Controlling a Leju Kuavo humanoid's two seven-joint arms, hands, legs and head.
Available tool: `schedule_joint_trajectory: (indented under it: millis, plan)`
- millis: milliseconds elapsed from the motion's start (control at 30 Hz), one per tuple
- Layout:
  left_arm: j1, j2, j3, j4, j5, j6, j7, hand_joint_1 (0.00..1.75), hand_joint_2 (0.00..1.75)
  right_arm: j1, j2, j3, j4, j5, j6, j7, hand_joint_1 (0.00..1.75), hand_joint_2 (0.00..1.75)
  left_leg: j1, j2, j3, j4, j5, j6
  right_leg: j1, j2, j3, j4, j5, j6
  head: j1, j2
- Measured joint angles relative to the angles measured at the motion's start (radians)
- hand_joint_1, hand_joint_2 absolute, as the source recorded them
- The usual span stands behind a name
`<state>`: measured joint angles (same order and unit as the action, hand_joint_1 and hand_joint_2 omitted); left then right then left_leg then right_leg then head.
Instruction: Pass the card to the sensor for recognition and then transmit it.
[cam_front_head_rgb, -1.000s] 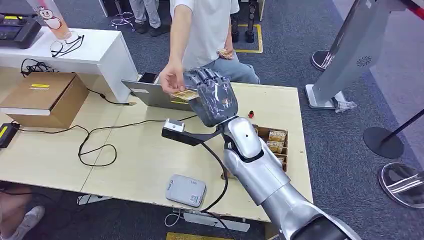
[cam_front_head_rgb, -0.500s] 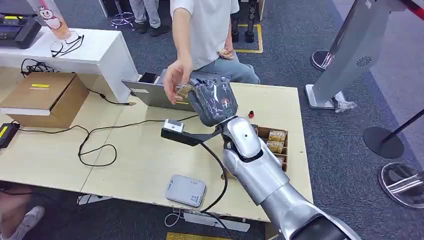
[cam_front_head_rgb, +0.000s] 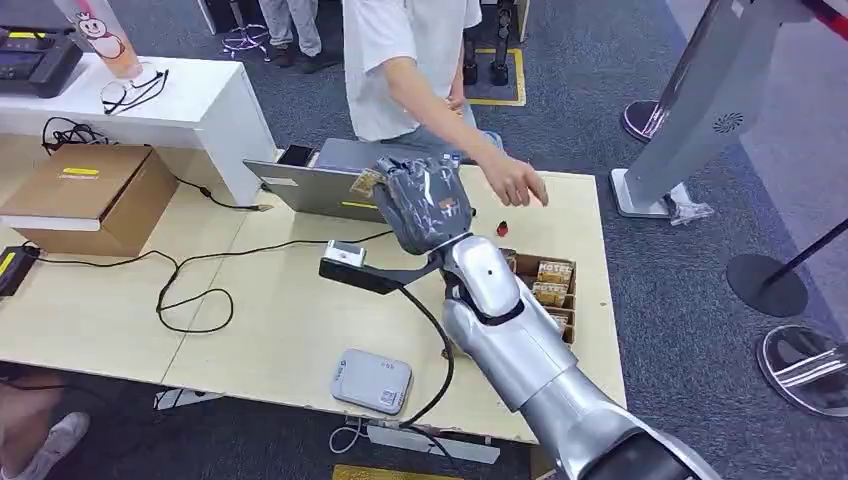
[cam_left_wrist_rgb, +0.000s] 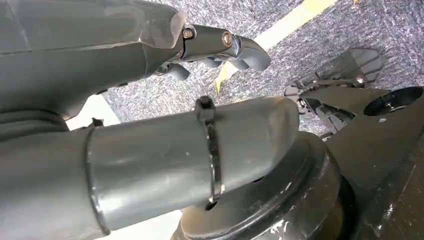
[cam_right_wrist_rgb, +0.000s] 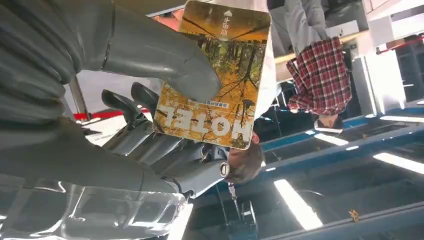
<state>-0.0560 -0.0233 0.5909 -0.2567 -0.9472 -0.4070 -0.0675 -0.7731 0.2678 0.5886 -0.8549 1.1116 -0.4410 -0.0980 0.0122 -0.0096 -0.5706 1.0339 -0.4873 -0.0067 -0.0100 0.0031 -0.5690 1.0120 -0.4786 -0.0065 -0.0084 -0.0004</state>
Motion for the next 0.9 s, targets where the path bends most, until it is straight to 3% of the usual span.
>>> schedule_joint_trajectory:
  millis: [333,900]
  plan:
    - [0.000,0.000,0.000,0.000,-0.002,-0.002,0.000,0.00,0.00,0.000,0.000,0.006,0.000,-0.008,0.009,0.000,1.75,1.75,0.000,0.000,0.000,0.000,0.000,0.000,0.000,0.000,0.000,0.000,0.000,0.000,0.000,0.000]
    - [0.001,0.000,0.003,0.000,-0.010,-0.005,0.003,0.00,0.00,0.058,-0.004,0.010,-0.132,-0.211,0.150,-0.061,1.75,1.75,0.000,0.000,0.000,0.000,0.000,0.000,0.000,0.000,0.000,0.000,0.000,0.000,0.000,0.000]
